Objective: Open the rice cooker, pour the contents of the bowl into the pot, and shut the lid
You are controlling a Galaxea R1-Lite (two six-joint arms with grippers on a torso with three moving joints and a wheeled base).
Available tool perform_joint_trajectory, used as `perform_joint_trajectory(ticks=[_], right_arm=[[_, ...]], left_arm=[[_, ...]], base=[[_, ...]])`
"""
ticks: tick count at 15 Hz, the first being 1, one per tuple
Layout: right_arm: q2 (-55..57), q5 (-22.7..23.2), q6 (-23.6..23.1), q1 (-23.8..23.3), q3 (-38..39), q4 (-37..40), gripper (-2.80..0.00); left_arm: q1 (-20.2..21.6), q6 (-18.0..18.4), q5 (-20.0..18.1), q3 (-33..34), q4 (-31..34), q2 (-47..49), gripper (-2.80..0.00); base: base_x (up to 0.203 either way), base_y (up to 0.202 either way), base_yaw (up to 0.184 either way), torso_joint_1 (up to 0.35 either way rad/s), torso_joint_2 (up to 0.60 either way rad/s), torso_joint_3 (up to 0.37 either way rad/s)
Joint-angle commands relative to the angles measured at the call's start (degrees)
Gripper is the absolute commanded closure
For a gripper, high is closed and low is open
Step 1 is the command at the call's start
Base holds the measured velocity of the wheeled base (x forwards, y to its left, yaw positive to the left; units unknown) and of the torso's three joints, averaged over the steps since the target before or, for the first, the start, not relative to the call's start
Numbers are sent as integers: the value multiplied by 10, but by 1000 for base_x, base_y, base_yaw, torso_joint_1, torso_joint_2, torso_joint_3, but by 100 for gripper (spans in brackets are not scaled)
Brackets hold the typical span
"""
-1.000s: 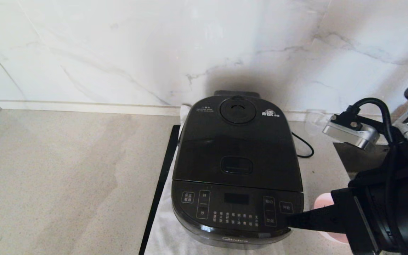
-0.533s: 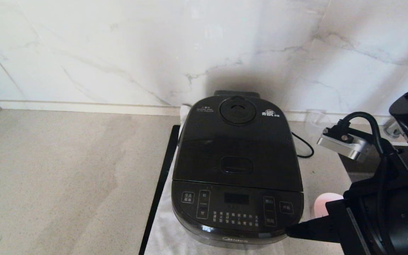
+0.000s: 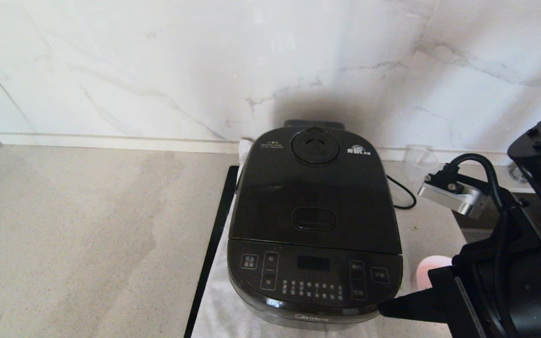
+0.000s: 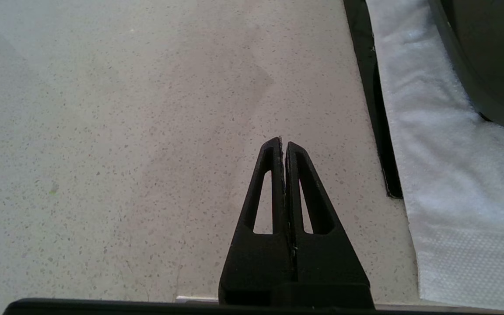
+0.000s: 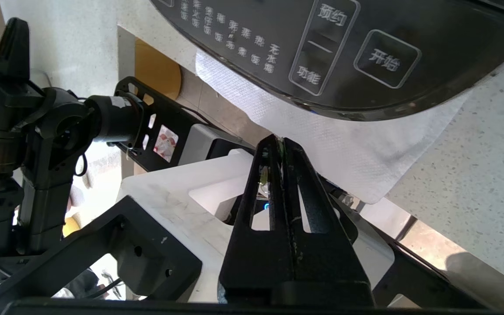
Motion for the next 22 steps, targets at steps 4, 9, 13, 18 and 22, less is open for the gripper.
perform_joint_trajectory(ticks=[4, 9, 13, 18, 22], right_arm=[[-7, 4, 3, -5, 5, 2, 0], [-20, 3, 1, -17, 0, 3, 0], [-21, 4, 1, -31, 4, 2, 0], [-17, 20, 0, -55, 5, 1, 0], [-11, 34, -2, -73, 9, -2, 0]], left_arm=[[1, 0, 0, 0, 0, -1, 0], [0, 0, 0, 0, 0, -1, 0], [0, 0, 0, 0, 0, -1, 0], [1, 0, 0, 0, 0, -1, 0], [0, 0, -1, 0, 0, -1, 0]], base=[[0, 0, 0, 0, 0, 0], [0, 0, 0, 0, 0, 0], [0, 0, 0, 0, 0, 0], [0, 0, 0, 0, 0, 0], [0, 0, 0, 0, 0, 0]])
